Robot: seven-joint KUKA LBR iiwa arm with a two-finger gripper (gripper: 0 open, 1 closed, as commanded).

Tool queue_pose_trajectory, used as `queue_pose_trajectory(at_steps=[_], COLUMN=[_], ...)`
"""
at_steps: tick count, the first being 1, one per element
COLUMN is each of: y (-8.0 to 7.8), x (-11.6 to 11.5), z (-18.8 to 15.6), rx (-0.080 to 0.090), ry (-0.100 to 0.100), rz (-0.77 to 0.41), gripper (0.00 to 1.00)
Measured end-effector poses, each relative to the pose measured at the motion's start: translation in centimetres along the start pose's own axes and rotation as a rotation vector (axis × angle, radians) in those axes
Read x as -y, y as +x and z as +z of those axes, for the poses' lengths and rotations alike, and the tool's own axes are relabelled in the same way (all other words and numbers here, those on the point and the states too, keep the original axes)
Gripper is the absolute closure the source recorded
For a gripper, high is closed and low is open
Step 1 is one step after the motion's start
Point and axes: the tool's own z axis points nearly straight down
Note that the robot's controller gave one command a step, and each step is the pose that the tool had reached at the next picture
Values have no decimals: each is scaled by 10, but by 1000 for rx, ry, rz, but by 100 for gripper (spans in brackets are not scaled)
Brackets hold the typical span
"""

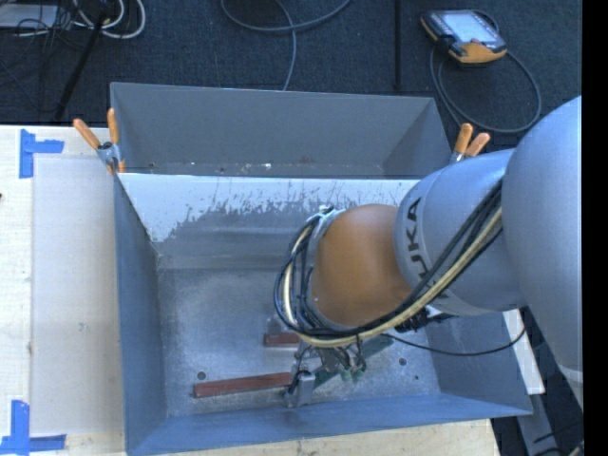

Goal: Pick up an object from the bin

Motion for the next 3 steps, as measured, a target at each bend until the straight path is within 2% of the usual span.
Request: queue_pose_trajectory(at_steps=[1, 2, 3], y=[3, 5, 2], x=[-6, 1, -3], z=[34, 34, 34], rx=[5, 3, 5], ry=[-2, -1, -1], rz=[-64, 55, -23], gripper=[0, 0, 0])
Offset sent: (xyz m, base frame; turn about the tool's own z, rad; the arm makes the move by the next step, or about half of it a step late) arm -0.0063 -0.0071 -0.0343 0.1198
